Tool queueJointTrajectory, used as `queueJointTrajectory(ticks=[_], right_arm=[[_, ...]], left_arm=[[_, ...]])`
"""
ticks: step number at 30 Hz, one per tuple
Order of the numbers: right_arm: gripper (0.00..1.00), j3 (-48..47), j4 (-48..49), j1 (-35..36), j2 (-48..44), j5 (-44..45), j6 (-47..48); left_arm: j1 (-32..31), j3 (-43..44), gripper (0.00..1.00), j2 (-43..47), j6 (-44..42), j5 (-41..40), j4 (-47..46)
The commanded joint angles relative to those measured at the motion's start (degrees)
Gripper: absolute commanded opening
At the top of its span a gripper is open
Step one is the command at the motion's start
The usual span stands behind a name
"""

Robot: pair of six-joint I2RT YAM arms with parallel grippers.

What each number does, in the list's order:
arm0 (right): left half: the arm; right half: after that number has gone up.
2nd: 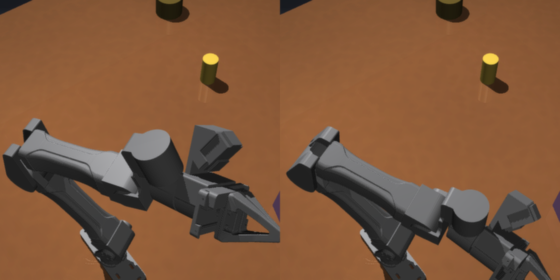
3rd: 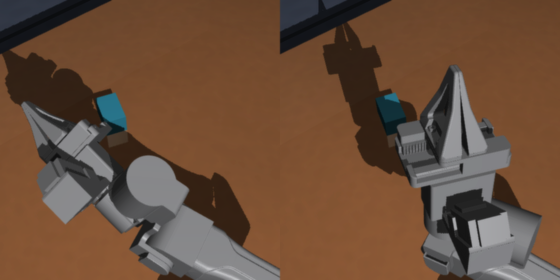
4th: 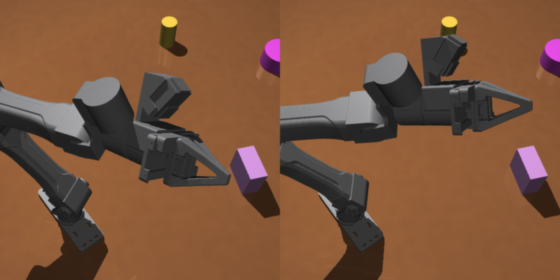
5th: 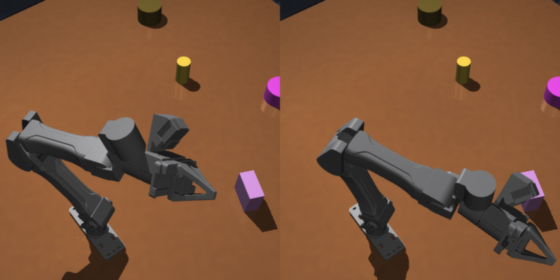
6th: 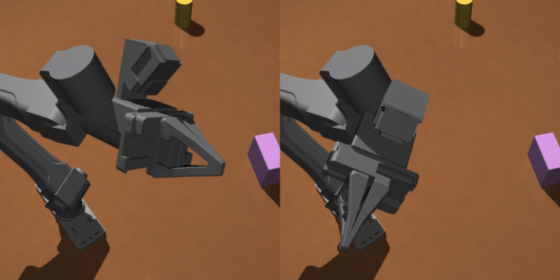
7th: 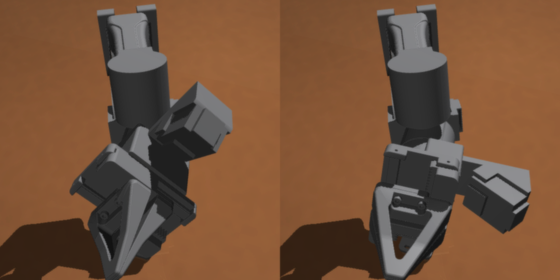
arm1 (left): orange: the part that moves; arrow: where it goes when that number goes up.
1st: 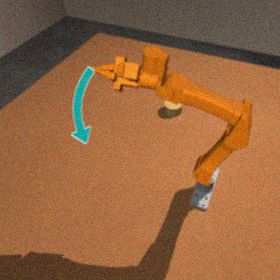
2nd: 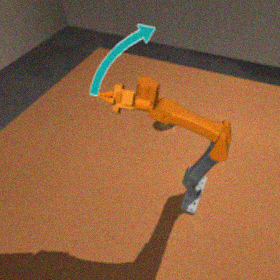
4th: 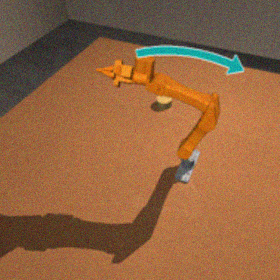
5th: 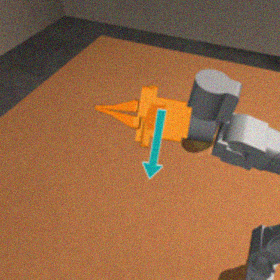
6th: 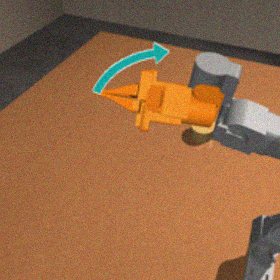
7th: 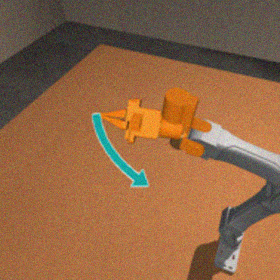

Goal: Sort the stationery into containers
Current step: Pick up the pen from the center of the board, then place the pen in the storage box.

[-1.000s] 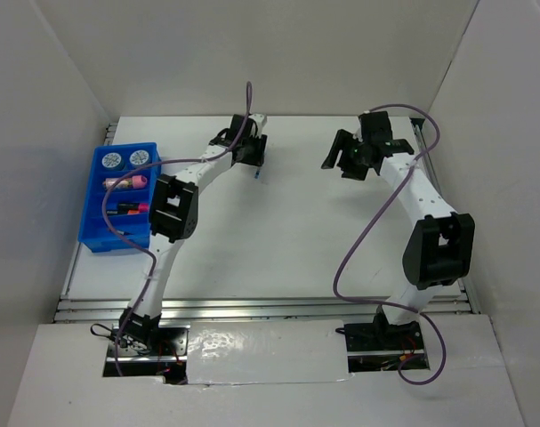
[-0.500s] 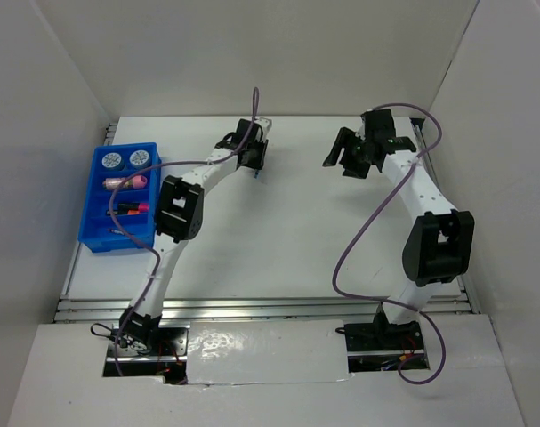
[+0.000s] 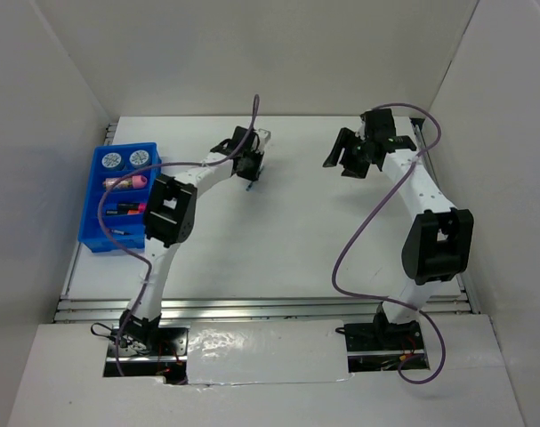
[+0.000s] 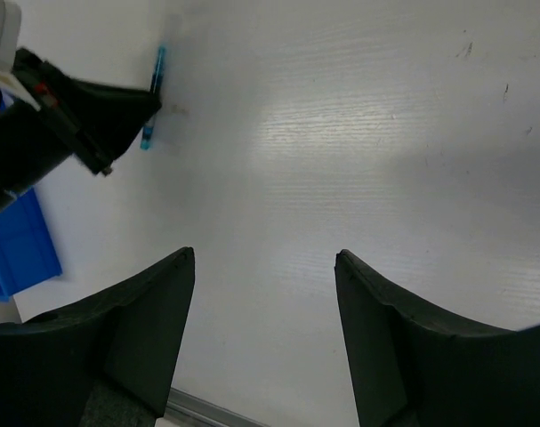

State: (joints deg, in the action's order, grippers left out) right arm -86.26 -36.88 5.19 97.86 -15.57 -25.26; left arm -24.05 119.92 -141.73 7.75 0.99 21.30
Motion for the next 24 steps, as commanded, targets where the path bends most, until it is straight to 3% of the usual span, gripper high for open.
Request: queueJointTrajectory(ticks=[1,3,6,8,13,15,16,18,19,21,24], right_arm=[[0.71,-0.24,0.14,-0.36,-3.46,-0.95,1.61],[0.71,0.99,0.76,-0.01,-4.96,-1.56,2.49],[0.70,2.49,1.72,0.43,-7.16,-2.00,3.28],[0.70,3.29,2.25,0.78,-8.13,-2.88,3.89],[0.70,4.08,2.43,1.75,-8.48,-4.02,4.34],[0.70,3.99,2.34,2.10,-8.22,-4.37,4.60],[0.70,3.82,2.34,2.45,-7.95,-4.47,4.60],[0.70,3.29,2.08,3.15,-7.34,-4.73,4.60],[0.70,2.77,1.90,3.42,-7.08,-4.73,4.78],[0.70,1.72,1.29,4.29,-6.11,-4.55,4.86],[0.69,1.18,1.11,4.83,-5.49,-4.12,5.04]], left_arm=[[2.16,-16.39,0.00,11.70,-1.75,8.39,-2.98],[3.56,-23.29,0.00,21.64,-5.09,10.42,-10.73],[7.68,-22.63,0.00,30.18,-11.57,18.66,-7.26],[11.29,-20.27,0.00,34.67,-18.25,33.14,0.71],[27.62,-18.50,0.00,43.02,-31.97,50.48,14.09],[35.25,-16.04,0.00,44.43,-48.46,53.92,26.81],[37.74,-13.25,0.00,44.44,-63.67,54.89,38.70],[42.85,-11.21,0.00,43.83,-77.12,52.28,48.79],[44.25,-10.50,0.00,43.73,-89.10,48.53,53.36],[47.77,-15.03,0.00,45.39,-92.46,44.73,57.71],[52.52,-23.30,0.00,50.75,-106.06,39.54,57.54]])
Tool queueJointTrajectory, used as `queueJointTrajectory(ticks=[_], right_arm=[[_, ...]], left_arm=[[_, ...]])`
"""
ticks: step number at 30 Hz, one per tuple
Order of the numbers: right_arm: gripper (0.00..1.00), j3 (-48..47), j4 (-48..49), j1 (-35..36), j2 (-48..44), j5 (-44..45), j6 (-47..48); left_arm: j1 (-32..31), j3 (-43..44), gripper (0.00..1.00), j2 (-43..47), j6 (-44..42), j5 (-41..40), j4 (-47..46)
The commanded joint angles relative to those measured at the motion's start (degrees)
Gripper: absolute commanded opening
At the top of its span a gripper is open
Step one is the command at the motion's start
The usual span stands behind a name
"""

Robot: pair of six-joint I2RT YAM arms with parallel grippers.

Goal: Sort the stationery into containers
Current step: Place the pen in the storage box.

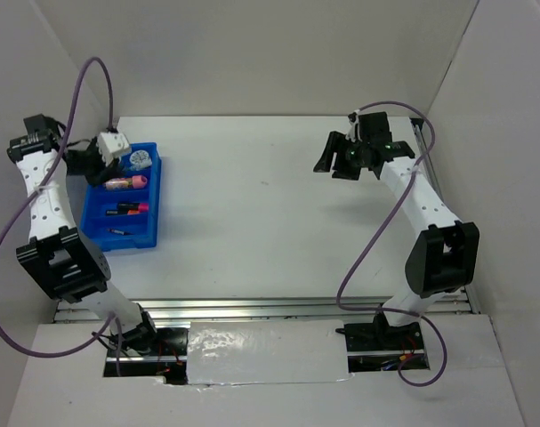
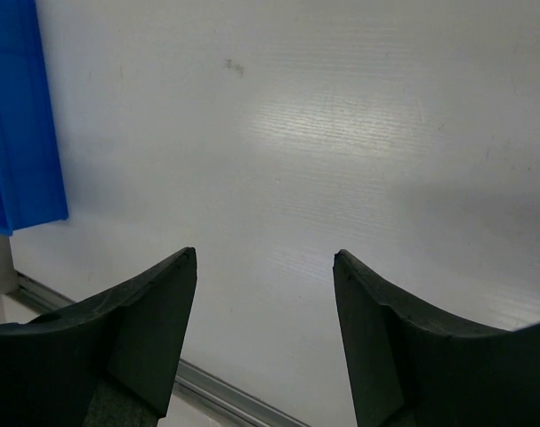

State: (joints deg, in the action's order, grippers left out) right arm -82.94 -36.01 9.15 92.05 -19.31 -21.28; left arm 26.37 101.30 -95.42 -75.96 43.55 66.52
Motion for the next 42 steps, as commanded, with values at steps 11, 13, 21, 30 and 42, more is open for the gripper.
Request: queueJointTrajectory(ticks=[11,13,21,30,42], right_arm=[[0.69,-1.09,0.59,2.37,0.06,0.85,1.50],[0.69,-1.17,0.59,2.63,0.32,0.68,1.59],[0.69,-1.18,0.50,3.42,0.41,1.38,1.77],[0.69,-1.26,0.59,3.51,0.85,1.64,1.68],[0.69,-0.82,0.50,3.51,0.59,2.00,2.03]], left_arm=[[7.29,-20.17,0.00,8.49,-40.22,-11.90,12.32],[6.85,-21.14,0.00,7.97,-41.98,-12.17,12.14],[6.06,-17.63,0.00,2.87,-41.72,-15.33,10.64],[6.15,-19.38,0.00,0.15,-40.58,-18.77,6.08],[1.76,-22.72,0.17,-0.91,-34.25,-19.03,-1.13]])
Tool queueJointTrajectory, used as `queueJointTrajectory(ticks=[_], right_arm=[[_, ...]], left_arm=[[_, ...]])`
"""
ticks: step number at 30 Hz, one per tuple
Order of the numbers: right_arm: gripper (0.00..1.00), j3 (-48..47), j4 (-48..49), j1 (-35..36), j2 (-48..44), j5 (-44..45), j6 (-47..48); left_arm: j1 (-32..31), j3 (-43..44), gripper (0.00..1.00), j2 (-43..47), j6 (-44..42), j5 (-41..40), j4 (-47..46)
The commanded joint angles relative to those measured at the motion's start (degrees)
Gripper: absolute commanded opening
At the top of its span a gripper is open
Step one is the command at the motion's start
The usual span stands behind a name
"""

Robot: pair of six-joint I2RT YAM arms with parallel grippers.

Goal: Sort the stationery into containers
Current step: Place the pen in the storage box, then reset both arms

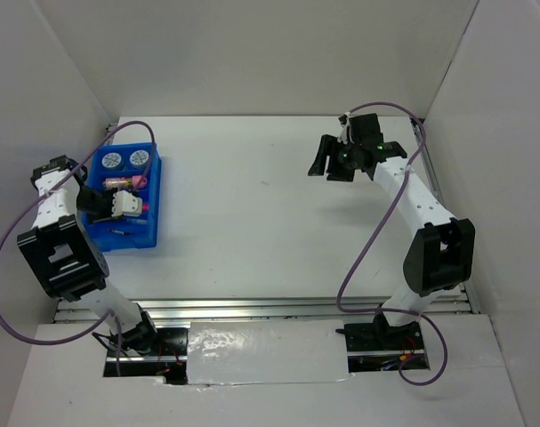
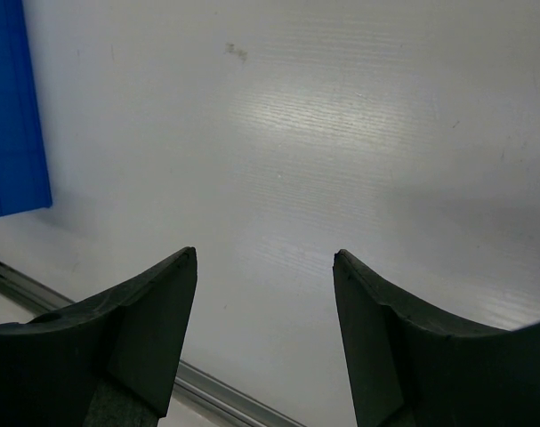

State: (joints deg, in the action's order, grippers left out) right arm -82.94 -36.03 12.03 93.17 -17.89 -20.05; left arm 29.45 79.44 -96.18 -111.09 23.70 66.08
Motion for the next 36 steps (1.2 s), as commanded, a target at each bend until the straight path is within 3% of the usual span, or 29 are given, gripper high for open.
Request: queueJointTrajectory(ticks=[1,10,14,17,20,21,23,24,26,27,30,32,36], right_arm=[[0.69,-0.82,0.52,0.62,-0.44,0.58,0.81],[0.69,-0.38,0.70,0.62,-1.14,1.02,1.07],[0.69,-0.91,0.44,0.62,-1.06,0.93,1.07],[0.69,-0.56,0.61,0.62,-1.49,0.84,1.24],[0.71,-0.64,0.44,0.62,-2.02,0.93,2.47],[0.72,-0.82,0.35,0.54,-2.20,1.01,3.26],[0.77,-1.96,-0.87,0.10,-2.99,0.49,7.63],[0.79,-2.31,-1.32,-0.25,-3.34,-0.12,9.23],[0.86,-2.58,-2.11,-1.48,-5.00,-0.57,12.84],[0.90,-2.41,-2.29,-1.92,-5.45,0.74,13.63],[1.00,-1.27,-2.82,-4.11,-7.38,3.81,15.30],[1.00,0.48,-3.43,-6.40,-8.35,4.44,16.10],[1.00,5.14,-3.43,-10.62,-10.89,4.18,18.03]], left_arm=[[-1.59,-0.78,0.20,-0.41,1.48,0.64,-0.61],[-3.09,0.71,0.50,-2.43,3.60,-0.41,1.15],[-2.91,2.99,0.52,-2.08,4.30,0.37,2.29],[-1.16,10.97,0.52,-1.73,7.80,6.86,5.36],[-2.29,25.37,0.53,-2.34,23.58,16.09,6.26],[-7.08,31.68,0.54,-2.52,37.82,16.89,4.86],[-12.11,35.51,0.55,-2.00,51.34,14.63,-1.87],[-14.83,36.04,0.56,-1.30,62.11,13.75,-4.19],[-22.22,33.43,0.63,2.30,69.74,13.30,-12.84],[-27.55,27.23,0.85,3.79,80.57,11.38,-17.78],[-37.15,18.58,0.99,6.88,91.98,7.24,-28.53],[-40.86,15.06,0.99,5.66,102.15,2.59,-33.28],[-45.88,16.36,0.99,-0.75,109.40,2.57,-33.31]])
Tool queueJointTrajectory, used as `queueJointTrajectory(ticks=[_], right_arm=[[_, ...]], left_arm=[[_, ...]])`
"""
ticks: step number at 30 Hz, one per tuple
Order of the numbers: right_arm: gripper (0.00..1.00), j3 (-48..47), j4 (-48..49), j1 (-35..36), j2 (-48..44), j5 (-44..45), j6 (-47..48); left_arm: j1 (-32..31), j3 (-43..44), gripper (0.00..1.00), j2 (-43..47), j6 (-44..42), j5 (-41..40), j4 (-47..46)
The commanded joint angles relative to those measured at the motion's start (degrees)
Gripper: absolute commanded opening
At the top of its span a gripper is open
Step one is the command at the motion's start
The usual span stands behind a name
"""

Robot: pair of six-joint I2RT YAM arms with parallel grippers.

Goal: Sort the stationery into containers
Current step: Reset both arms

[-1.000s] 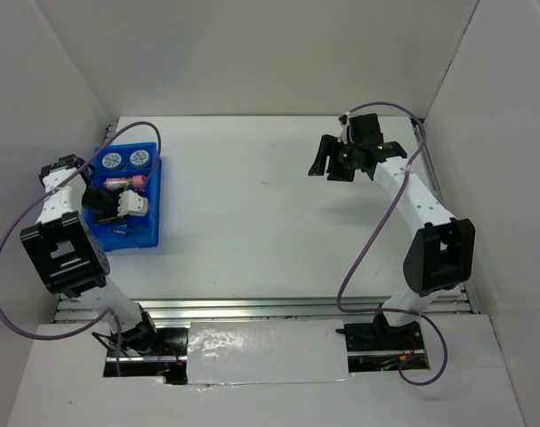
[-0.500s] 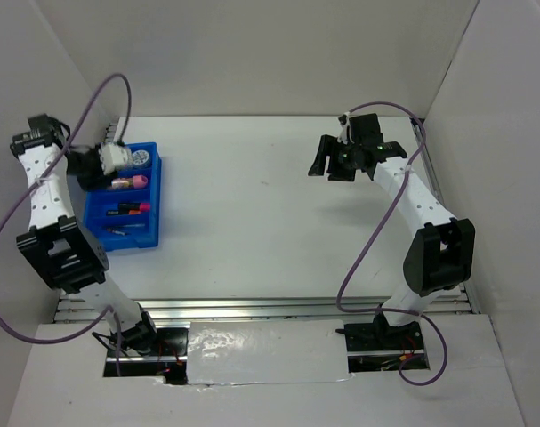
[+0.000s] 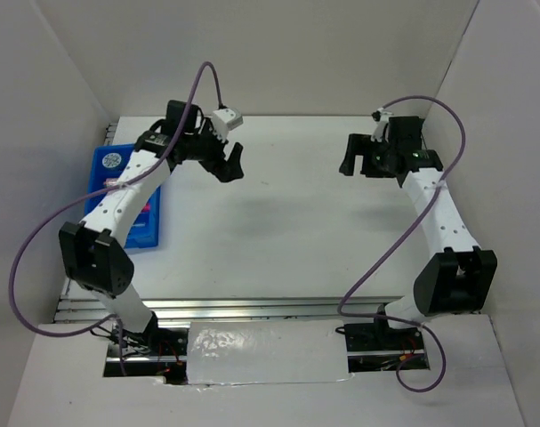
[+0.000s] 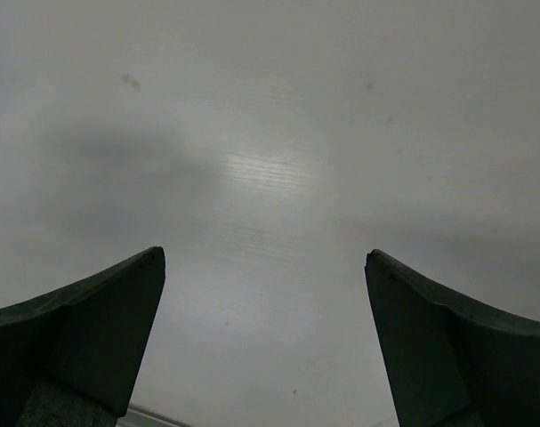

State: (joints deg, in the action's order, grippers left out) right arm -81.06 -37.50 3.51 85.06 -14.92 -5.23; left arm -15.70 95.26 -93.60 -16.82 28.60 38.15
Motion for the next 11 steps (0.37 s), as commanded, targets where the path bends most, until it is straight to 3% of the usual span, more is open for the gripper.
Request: queueJointTrajectory(ticks=[1,5,11], right_arm=[[1.00,4.40,-1.10,-2.71,-3.49,1.55,3.56],[1.00,11.09,0.31,-5.61,-6.30,1.38,4.01],[1.00,15.93,2.86,-6.58,-8.59,0.59,3.30]], left_arm=[[-0.73,0.10,0.99,-4.91,16.28,-2.49,-5.89],[-0.38,-7.18,0.99,-4.58,22.87,-7.05,-11.42],[-2.22,-15.02,0.99,-1.76,21.22,-17.34,-18.90]])
